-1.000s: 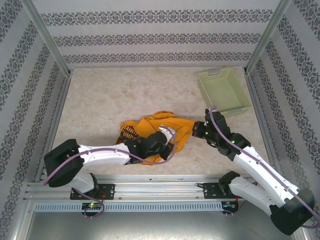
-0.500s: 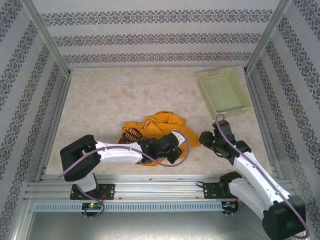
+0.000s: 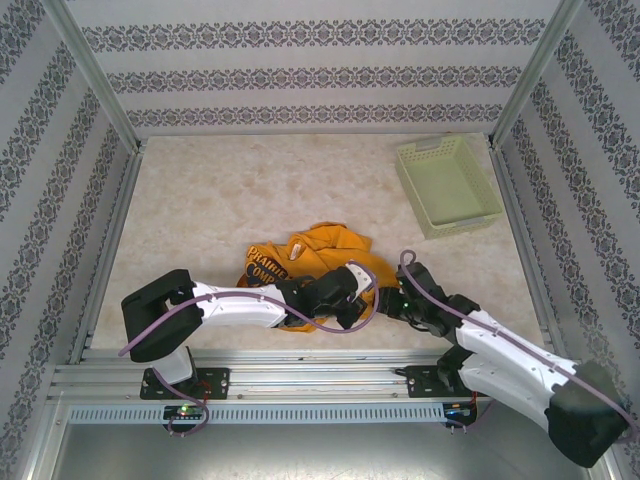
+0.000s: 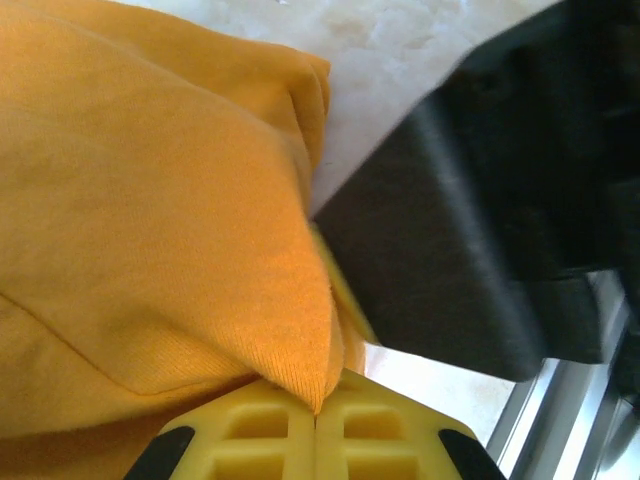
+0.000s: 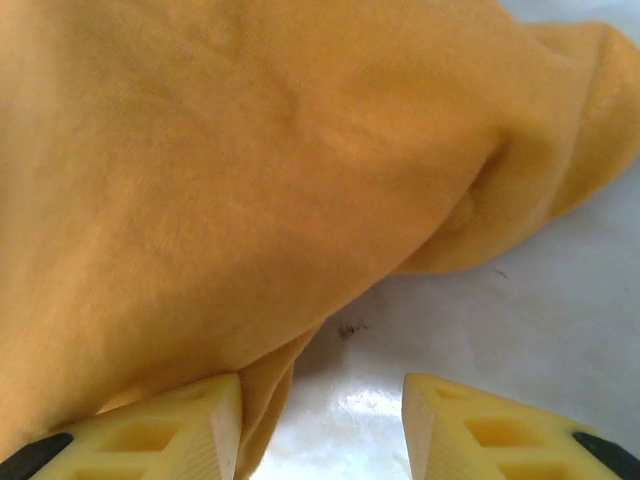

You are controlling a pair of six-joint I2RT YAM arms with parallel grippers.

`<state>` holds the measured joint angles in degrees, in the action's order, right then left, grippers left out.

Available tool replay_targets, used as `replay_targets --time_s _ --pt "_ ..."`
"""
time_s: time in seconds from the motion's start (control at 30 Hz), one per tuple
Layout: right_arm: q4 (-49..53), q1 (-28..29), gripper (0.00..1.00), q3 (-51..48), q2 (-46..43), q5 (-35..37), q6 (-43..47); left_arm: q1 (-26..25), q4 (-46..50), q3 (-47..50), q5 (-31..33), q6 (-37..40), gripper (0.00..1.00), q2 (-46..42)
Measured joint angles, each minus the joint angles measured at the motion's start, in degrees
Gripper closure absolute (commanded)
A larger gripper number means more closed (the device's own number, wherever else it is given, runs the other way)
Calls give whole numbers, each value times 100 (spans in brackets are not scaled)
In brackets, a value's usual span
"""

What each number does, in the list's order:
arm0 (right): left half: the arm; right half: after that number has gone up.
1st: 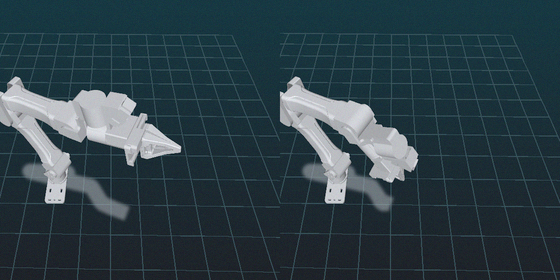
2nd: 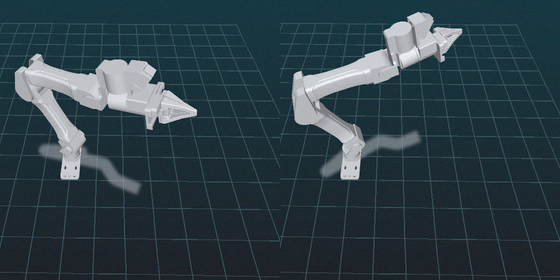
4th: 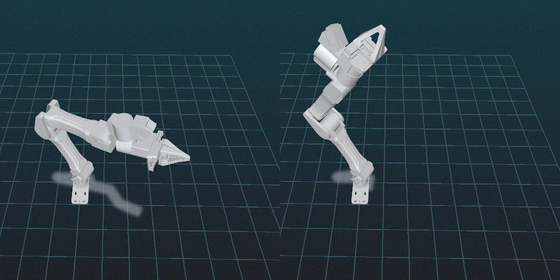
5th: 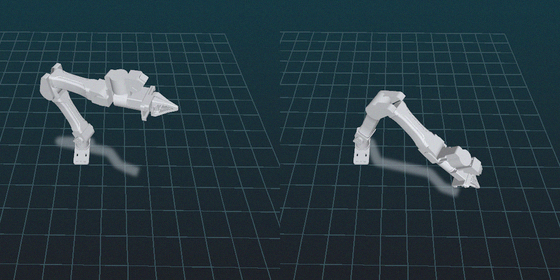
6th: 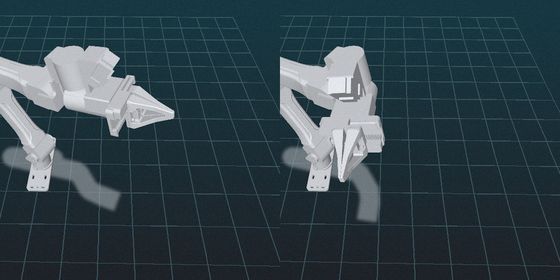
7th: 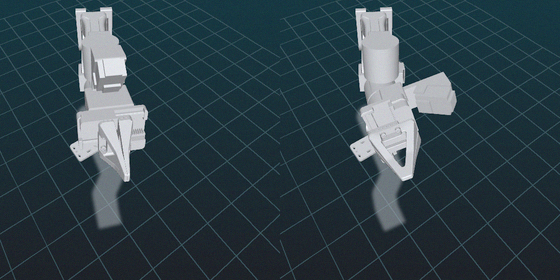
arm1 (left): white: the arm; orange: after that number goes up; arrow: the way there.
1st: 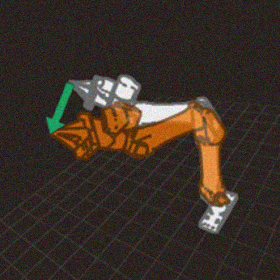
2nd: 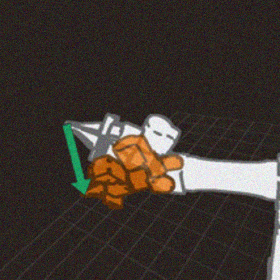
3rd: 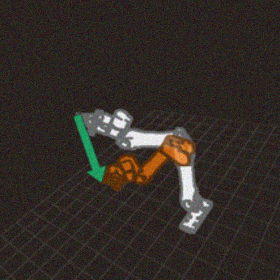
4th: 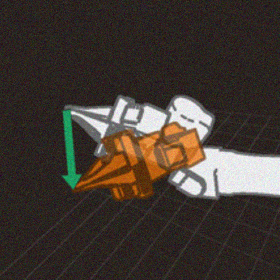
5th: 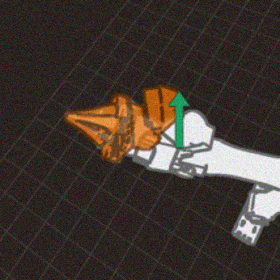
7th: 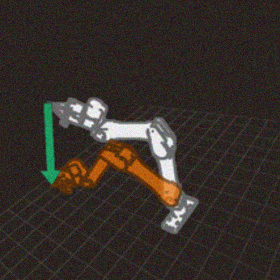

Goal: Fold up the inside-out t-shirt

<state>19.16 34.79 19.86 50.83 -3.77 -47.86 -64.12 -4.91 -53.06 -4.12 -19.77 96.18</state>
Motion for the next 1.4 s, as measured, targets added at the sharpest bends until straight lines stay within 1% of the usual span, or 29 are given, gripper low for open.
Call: replay_targets --time_s 0.13,0.23,0.3,0.47,0.57,0.7,0.73,0.77,0.83,0.9,0.97,1.03,1.1,1.2,1.3,1.4 --pt "-240 -9 53 273 481 173 28 0 -2 0 -37 0 100 0" --pt "-463 -55 47 483 651 225 103 0 -4 0 -37 -15 100 0" --pt "-632 -83 45 588 745 262 155 0 -4 0 -42 -13 99 0" --pt "-957 -243 42 686 1088 199 229 9 -57 11 -177 -17 87 0" --pt "-1008 -243 41 796 1370 146 323 22 -155 92 -260 -26 79 -2" --pt "-1029 -243 45 817 1445 129 415 144 -282 341 -363 -107 78 -44" --pt "-1029 -243 47 817 1432 127 433 205 -352 450 -374 -146 77 -81" --pt "-1025 -243 47 815 1403 118 452 260 -396 549 -382 -170 74 -127" --pt "-1023 -223 46 815 1344 109 457 352 -452 721 -391 -216 70 -229" --pt "-1025 -151 44 815 1329 109 459 400 -459 785 -407 -234 69 -306" --pt "-1027 -46 44 815 1368 109 455 415 -479 785 -450 -236 69 -369" --pt "-1049 20 49 815 1475 109 455 415 -527 793 -474 -236 65 -444" --pt "-1049 39 56 815 1611 114 452 426 -743 931 -490 -236 62 -605" --pt "-940 81 61 828 1668 256 457 505 -789 1034 -426 -238 62 -828" --pt "-704 122 69 857 1606 514 468 743 -717 927 -247 -258 61 -848" --pt "-522 138 79 855 1534 678 463 1043 -533 745 -61 -308 60 -758"
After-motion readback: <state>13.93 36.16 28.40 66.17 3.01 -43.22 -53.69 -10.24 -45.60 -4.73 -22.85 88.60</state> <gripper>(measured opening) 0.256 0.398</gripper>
